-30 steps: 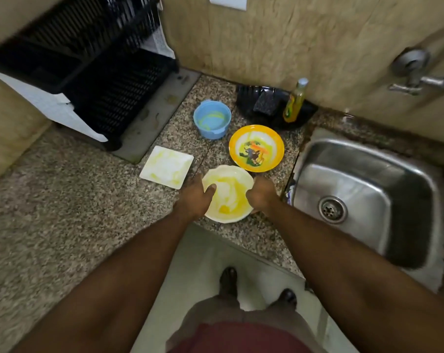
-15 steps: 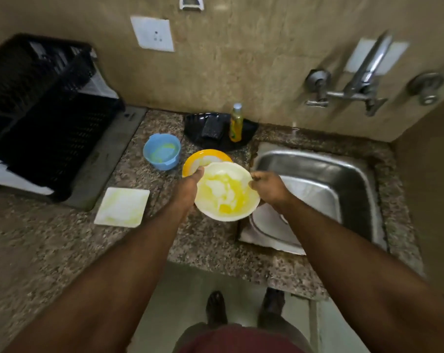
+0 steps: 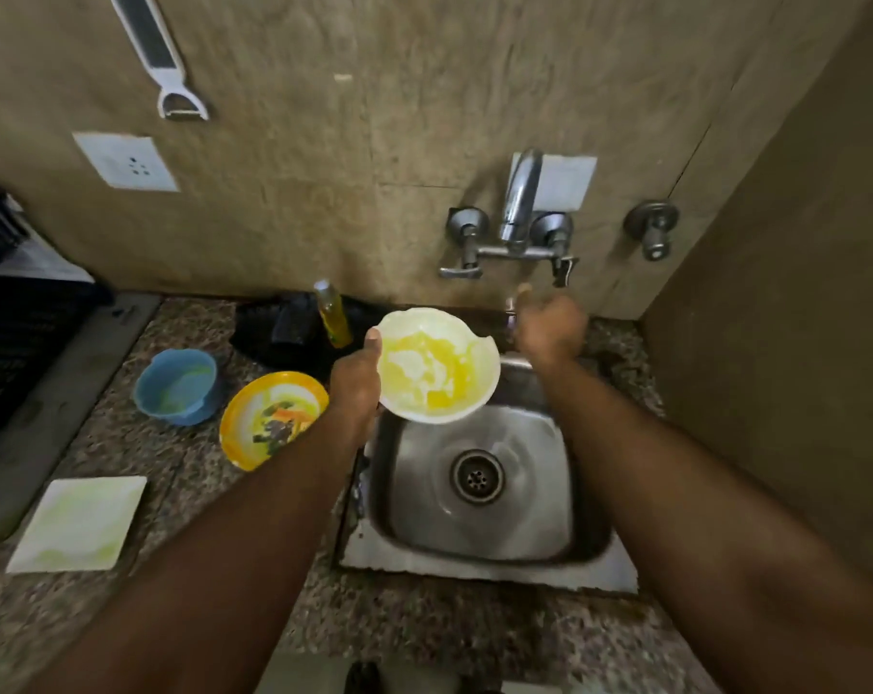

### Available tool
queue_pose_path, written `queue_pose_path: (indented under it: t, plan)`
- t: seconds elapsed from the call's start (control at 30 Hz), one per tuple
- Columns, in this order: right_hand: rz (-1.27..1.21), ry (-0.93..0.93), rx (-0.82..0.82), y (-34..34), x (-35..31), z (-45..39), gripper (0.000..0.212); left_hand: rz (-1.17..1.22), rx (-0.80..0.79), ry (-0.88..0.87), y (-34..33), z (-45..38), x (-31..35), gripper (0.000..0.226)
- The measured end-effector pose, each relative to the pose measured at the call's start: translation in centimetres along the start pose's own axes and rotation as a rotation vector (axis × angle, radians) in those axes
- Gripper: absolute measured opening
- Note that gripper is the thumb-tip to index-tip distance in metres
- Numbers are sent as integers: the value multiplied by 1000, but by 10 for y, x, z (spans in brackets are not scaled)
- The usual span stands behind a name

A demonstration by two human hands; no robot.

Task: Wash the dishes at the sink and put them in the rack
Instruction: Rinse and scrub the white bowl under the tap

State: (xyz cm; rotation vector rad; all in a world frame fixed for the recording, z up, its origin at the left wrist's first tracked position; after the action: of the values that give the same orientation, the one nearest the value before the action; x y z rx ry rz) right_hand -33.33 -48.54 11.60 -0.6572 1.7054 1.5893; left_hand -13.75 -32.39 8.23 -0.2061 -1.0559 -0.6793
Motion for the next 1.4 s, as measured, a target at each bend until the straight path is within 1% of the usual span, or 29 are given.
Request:
queue_pose_path:
  t: [0.03, 0.1, 0.2, 0.3, 0.37, 0.4, 0.47, 0.5, 0.53, 0.57, 0.63, 0.67, 0.7, 0.77, 0.8, 0.83, 0.87, 0.9, 0.97, 1.03, 1.07, 1.1, 1.13, 1.17, 1.23, 1.27, 1.33, 1.37, 1.4]
  plan:
    - [1, -32, 88, 9, -2, -14, 65, 7, 8, 2, -8, 4, 3, 50]
    - [18, -44, 138, 22, -11, -35, 63, 14, 28, 3, -22, 6, 3, 49]
    - [47, 6, 88, 27, -21, -61, 54, -11, 58, -35, -36, 9, 7, 52]
    - [-20, -24, 13, 27, -17, -74, 47, 3, 93, -58, -45, 13, 10, 50]
    - [-174, -113, -71, 13, 6, -92, 51, 38, 124, -51, -47, 17, 13, 48]
    - [-244, -149, -76, -1, 26, -110, 54, 47, 140, -60, -49, 17, 14, 47]
    - [-315, -206, -57, -13, 46, -115, 70, 41, 171, -100, -50, 19, 19, 46]
    - [-342, -256, -112, -9, 40, -95, 73, 35, 182, -121, -49, 20, 20, 45]
    - [-366, -322, -206, -1, 24, -64, 66, 31, 193, -139, -47, 20, 20, 43]
    - [-353, -368, -331, 2, 12, -37, 51, 26, 201, -154, -44, 21, 20, 42]
    - [-254, -291, -607, -4, 2, 4, 18, -9, 230, -210, -34, 19, 19, 43]
    - [-197, -224, -699, -11, 4, 16, 16, -44, 237, -249, -30, 18, 17, 42]
    - [-132, -157, -713, -21, 8, 23, 22, -76, 238, -292, -25, 19, 16, 40]
    - [64, -4, -566, -39, 8, 27, 23, -158, 229, -385, -20, 21, 14, 44]
    - [158, 50, -476, -46, 7, 27, 31, -201, 231, -425, -20, 24, 15, 50]
    - [185, 64, -403, -51, 6, 28, 39, -233, 245, -458, -20, 26, 16, 56]
    - [133, 37, -379, -55, 5, 30, 44, -256, 271, -484, -20, 29, 18, 60]
    - [71, 9, -388, -59, 5, 33, 44, -278, 307, -502, -20, 32, 23, 61]
    - [-28, 12, -539, -63, 6, 38, 31, -323, 380, -526, -14, 36, 30, 58]
    - [-149, -34, -716, -63, 11, 41, 40, -358, 404, -542, -8, 37, 32, 56]
    - [-139, -36, -718, -63, 13, 40, 38, -364, 397, -539, -7, 38, 31, 57]
    - [-83, -13, -644, -63, 13, 37, 32, -362, 382, -529, -9, 39, 29, 59]
    - [0, 23, -532, -64, 14, 32, 34, -359, 370, -506, -13, 40, 26, 62]
    - [60, 41, -434, -66, 15, 28, 44, -364, 367, -486, -18, 44, 25, 62]
    - [71, 3, -359, -60, 14, 28, 55, -385, 373, -449, -26, 50, 24, 59]
    - [78, 19, -347, -58, 15, 28, 52, -387, 372, -430, -28, 50, 23, 57]
    - [64, 150, -409, -56, 18, 33, 43, -374, 377, -400, -24, 46, 21, 50]
    - [11, 212, -462, -58, 23, 37, 58, -374, 384, -386, -22, 43, 20, 43]
    - [-63, 206, -515, -57, 28, 43, 74, -386, 392, -376, -20, 41, 20, 37]
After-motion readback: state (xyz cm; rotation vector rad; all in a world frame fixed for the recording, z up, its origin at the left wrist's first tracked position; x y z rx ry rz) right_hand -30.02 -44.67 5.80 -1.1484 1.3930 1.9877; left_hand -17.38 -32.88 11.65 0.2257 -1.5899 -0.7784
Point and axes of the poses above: each hand's wrist, its own z-axis away from the middle knuckle, its own y-axis out of the back of the hand, x = y × z, the point moved 2 cm from there along -z, towards the middle knuckle, and after that the axes turned 5 degrees about x, right-handed, at the moved point
